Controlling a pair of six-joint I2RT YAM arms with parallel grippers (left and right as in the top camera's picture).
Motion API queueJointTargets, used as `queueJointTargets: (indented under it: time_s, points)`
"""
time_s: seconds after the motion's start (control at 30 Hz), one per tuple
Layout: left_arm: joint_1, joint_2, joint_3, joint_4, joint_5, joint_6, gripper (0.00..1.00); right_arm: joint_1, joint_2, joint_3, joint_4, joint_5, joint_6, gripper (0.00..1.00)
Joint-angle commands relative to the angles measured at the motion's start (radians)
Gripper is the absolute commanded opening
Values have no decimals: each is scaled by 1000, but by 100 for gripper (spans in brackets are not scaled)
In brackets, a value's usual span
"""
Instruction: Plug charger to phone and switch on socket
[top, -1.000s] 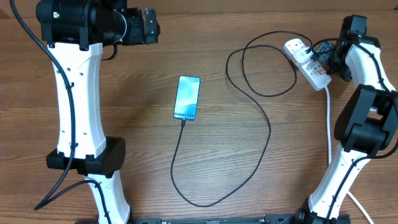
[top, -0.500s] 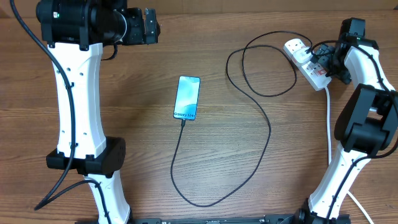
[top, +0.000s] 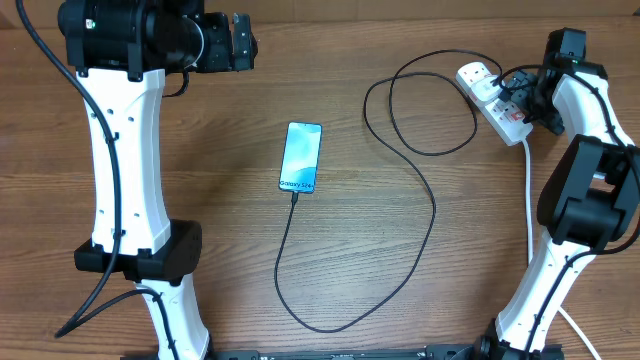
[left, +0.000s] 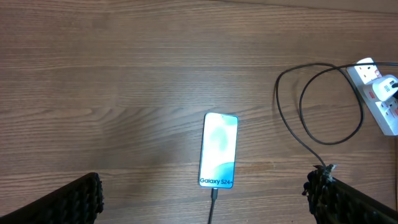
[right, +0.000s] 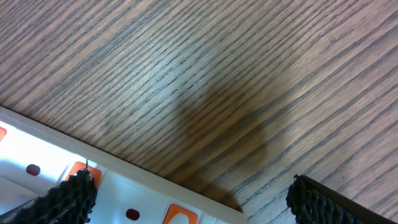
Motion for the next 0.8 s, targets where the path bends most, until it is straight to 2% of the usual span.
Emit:
queueJointTargets:
  time_s: [0.0, 0.77]
  points:
    - [-7, 8, -5, -2, -13, -9, 100, 25, 6, -10, 10, -20, -8, 100]
    - [-7, 8, -5, -2, -14, -9, 100, 15, 6, -8, 39, -69, 22, 100]
